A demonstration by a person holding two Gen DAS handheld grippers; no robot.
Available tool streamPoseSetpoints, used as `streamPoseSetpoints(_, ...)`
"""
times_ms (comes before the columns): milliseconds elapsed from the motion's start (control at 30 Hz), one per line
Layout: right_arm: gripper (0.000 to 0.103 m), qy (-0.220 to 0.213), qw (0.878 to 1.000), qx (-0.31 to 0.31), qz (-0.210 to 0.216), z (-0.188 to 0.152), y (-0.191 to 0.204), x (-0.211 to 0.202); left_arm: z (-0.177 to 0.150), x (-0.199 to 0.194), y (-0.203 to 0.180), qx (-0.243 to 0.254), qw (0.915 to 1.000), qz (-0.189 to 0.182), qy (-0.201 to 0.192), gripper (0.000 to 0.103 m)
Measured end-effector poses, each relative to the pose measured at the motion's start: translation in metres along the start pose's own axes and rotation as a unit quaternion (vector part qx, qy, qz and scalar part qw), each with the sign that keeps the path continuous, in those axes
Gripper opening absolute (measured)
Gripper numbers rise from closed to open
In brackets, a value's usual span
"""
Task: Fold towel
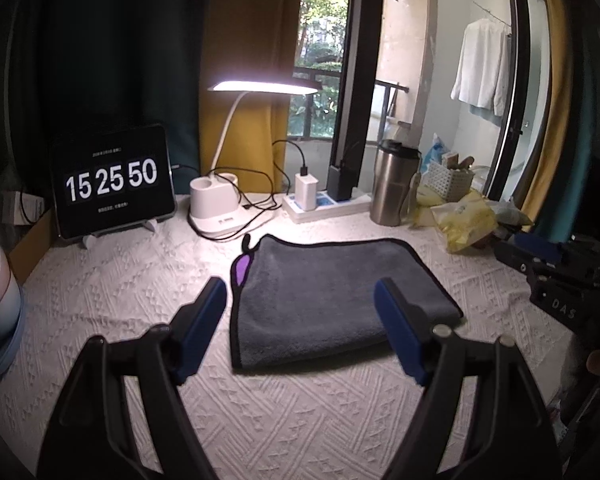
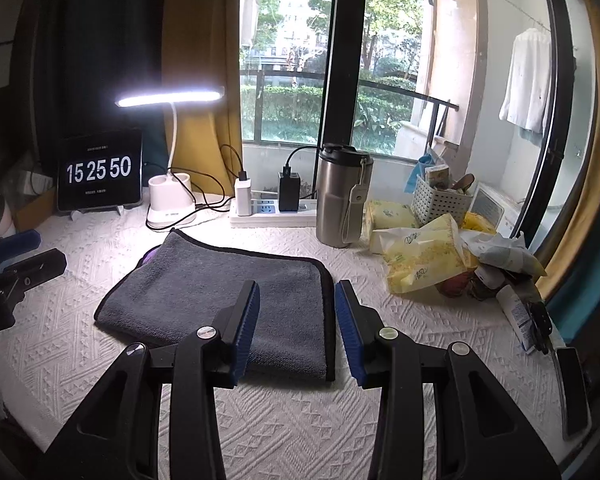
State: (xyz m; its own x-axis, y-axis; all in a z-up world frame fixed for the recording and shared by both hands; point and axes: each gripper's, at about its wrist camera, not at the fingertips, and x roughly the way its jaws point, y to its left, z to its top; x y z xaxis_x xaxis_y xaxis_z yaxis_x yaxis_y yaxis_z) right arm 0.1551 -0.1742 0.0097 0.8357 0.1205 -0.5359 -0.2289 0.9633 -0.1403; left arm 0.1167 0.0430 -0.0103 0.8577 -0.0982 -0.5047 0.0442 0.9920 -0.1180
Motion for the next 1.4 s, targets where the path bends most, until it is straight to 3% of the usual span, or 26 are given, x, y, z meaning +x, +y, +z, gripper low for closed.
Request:
streamPoseSetpoints(467, 0.041, -0.02, 1.0, 0.002, 0.0, -0.007, -0.001, -0.039, -0.007, -0.04, -0.021, 0.023, 0.9991, -0.008, -0.034, 0.078)
streamPoseSetpoints(900, 0.042, -0.087, 0.996, 0.008, 0.008, -0.021, 0.0, -0.089, -0.022, -0.092, -0.025, 0.016, 0.9926, -0.007, -0.12, 0.078)
streamPoseSetpoints(1067, 0.054, -0.102, 0.995, 0.015, 0.001, -0.03, 0.001, -0.102, -0.03, -0.105, -0.03, 0.025, 0.9897, -0.016, -0.14, 0.078)
streamPoseSetpoints(1267, 0.055, -0.11, 0.993, 0.029, -0.001, -0.037, 0.003, -0.115, -0.042, -0.117, -0.029, 0.017, 0.9887, -0.018, -0.148, 0.079)
streamPoseSetpoints(1367, 0.055, -0.119, 0.992, 0.03, -0.002, -0.041, 0.005, -0.123, -0.047, -0.123, -0.027, 0.014, 0.9878, -0.009, -0.155, 0.084)
streamPoseSetpoints(1400, 0.055, -0.121, 0.992, 0.029, -0.002, -0.042, 0.006, -0.126, -0.049, -0.126, -0.026, 0.011, 0.9872, -0.008, -0.159, 0.092)
